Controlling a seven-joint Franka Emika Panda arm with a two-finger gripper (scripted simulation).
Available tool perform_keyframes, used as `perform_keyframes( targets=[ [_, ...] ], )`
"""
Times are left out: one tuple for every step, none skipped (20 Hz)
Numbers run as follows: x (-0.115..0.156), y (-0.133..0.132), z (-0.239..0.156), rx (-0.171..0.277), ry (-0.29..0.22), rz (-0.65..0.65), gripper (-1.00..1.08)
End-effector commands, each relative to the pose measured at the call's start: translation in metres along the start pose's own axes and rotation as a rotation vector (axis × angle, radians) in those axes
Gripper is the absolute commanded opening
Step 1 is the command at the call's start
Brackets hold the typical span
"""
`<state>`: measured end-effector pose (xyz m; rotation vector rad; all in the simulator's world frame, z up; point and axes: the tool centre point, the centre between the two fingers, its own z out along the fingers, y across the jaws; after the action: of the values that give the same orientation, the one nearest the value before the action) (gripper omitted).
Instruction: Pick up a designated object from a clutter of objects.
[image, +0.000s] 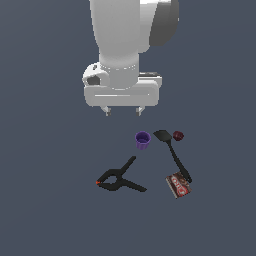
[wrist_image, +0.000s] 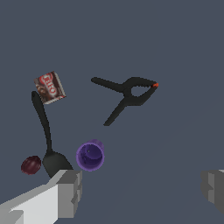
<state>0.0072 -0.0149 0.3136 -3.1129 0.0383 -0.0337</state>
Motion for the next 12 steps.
perform_keyframes(
  targets=[
    [0.000, 0.000, 0.000, 0.000, 0.000, -0.001, 1.00],
    [0.001, -0.001, 0.000, -0.001, 0.001, -0.002, 1.00],
    [0.002, -0.002, 0.001, -0.001, 0.000, -0.004, 1.00],
    [0.004, -0.003, 0.002, -0.002, 0.000, -0.007, 1.00],
    [0.005, -0.004, 0.004, -0.003, 0.000, -0.010, 1.00],
    [0.008, -0.006, 0.005, -0.004, -0.001, -0.014, 1.00],
    [0.010, -0.008, 0.007, -0.005, -0.001, -0.018, 1.00],
    [0.013, -0.010, 0.009, -0.006, -0.002, -0.023, 1.00],
    [0.016, -0.012, 0.011, -0.008, -0.002, -0.028, 1.00],
    [0.019, -0.015, 0.014, -0.009, -0.003, -0.035, 1.00],
    [0.023, -0.018, 0.017, -0.011, -0.003, -0.041, 1.00],
    [0.027, -0.021, 0.020, -0.013, -0.004, -0.049, 1.00]
  ],
)
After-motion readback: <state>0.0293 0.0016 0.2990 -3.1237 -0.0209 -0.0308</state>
